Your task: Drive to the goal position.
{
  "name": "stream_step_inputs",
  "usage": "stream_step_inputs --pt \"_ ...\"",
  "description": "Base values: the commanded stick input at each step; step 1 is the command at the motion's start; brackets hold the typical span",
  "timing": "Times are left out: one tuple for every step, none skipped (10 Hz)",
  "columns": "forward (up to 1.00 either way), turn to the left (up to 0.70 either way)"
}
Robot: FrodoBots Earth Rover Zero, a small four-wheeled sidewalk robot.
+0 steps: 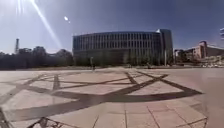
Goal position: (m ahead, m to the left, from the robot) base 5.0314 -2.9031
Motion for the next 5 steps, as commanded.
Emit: stream_step_inputs --pt "0.70 0.00" --pt "0.70 0.00" --pt "0.70 0.00" --pt "0.70 0.00" --pt "0.70 0.00"
